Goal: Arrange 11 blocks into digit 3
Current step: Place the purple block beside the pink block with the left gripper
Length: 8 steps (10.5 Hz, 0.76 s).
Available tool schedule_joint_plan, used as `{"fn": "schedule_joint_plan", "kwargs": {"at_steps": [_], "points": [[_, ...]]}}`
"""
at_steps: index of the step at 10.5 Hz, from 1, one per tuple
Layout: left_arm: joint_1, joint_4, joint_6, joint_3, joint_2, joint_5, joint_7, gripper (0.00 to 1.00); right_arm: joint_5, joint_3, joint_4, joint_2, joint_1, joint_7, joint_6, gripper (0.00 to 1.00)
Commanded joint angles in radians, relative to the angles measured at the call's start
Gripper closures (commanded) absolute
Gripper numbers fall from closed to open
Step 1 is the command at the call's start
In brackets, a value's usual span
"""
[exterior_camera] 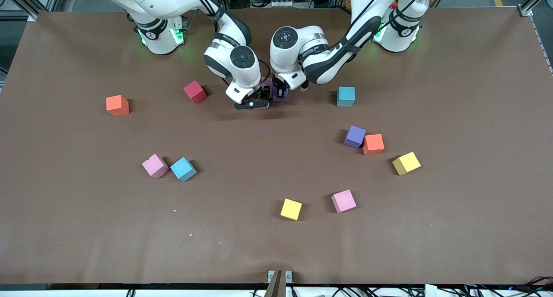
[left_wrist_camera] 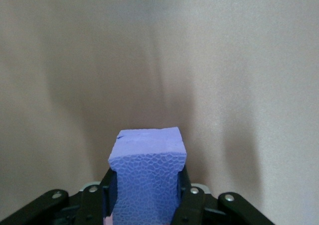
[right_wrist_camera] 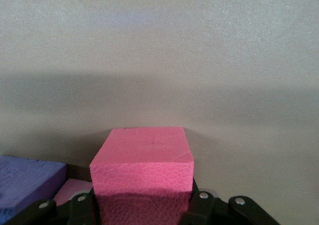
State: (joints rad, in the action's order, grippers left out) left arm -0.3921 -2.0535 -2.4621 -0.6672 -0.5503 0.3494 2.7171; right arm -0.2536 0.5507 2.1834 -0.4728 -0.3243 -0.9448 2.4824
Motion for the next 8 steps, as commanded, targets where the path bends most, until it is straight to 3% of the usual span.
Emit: {"fn": "schedule_joint_plan", "kwargs": {"at_steps": [1,2,3,8], "points": [[-0.002,0.012,-0.011,-0.006,-0.017,0.033,0.055,0.75,0.013,0.003,0.033,0.048,0.028,0.053,-0.014,0.97],[-0.002,0.010,-0.011,-0.006,-0.017,0.036,0.041,0.27,0.013,0.003,0.035,0.049,0.030,0.054,-0.019,0.97],[-0.005,0.010,-0.011,-0.006,-0.017,0.037,0.043,0.00,0.013,0.003,0.041,0.056,0.033,0.054,-0.019,0.97],[-0.005,0.009,0.000,-0.008,0.004,0.037,0.024,0.00,0.017,0.005,0.055,0.063,0.040,0.040,-0.016,0.97]]}}
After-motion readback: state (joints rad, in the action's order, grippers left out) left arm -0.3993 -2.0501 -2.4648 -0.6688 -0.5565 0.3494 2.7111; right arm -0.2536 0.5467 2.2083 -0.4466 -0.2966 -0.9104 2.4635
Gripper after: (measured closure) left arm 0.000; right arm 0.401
